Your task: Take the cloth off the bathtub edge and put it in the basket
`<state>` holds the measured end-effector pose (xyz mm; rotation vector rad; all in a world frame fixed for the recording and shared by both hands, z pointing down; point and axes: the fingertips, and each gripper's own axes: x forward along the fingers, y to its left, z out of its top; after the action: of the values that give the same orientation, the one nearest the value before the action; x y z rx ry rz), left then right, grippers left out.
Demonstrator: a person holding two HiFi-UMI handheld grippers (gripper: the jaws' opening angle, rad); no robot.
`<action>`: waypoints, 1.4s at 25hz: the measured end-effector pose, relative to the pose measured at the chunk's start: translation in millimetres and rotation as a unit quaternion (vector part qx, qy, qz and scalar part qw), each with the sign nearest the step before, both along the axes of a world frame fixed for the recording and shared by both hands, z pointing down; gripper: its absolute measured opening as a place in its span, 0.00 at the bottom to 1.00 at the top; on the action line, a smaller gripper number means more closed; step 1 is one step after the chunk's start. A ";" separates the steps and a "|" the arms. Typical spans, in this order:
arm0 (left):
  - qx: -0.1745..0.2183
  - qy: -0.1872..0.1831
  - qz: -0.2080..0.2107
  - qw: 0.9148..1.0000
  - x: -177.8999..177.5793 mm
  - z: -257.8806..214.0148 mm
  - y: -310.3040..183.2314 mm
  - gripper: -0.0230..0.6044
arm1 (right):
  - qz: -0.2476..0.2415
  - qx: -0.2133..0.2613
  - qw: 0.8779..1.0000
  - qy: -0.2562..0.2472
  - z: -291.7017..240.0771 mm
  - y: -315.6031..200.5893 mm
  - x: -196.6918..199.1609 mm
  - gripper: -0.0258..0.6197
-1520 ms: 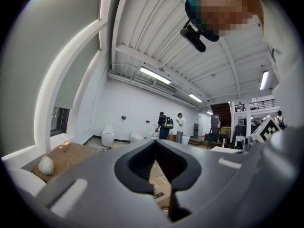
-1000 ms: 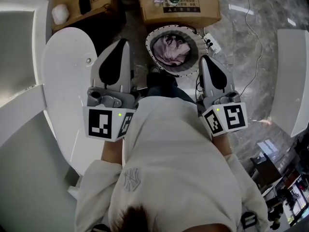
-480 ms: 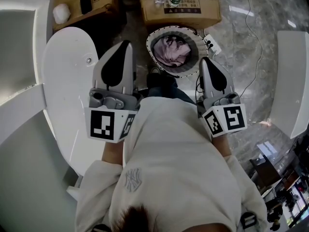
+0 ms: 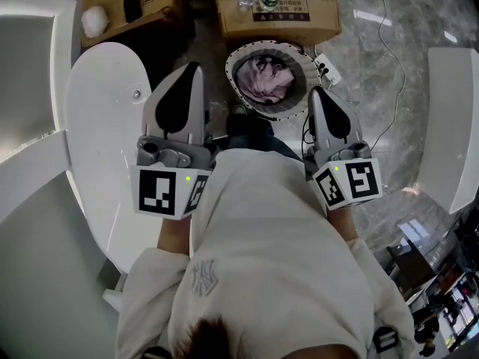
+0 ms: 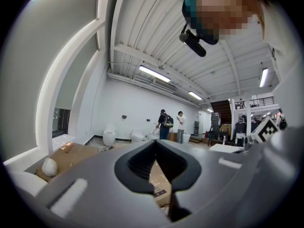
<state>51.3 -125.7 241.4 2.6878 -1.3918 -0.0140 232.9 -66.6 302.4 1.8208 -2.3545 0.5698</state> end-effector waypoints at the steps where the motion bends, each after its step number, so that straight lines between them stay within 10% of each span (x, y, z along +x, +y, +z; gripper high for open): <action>1: 0.000 0.000 0.000 1.000 0.2 -0.1 0.5 0.11 | 0.000 0.001 1.000 0.001 -0.2 0.3 0.1 0.04; 35: 0.000 0.002 0.001 1.000 -0.2 -0.8 2.1 0.11 | 0.008 0.003 1.000 0.006 -2.2 3.8 6.4 0.04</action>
<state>51.0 -123.5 240.6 2.6875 -1.3882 -0.0203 239.2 -62.9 300.2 1.8414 -2.3392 0.5535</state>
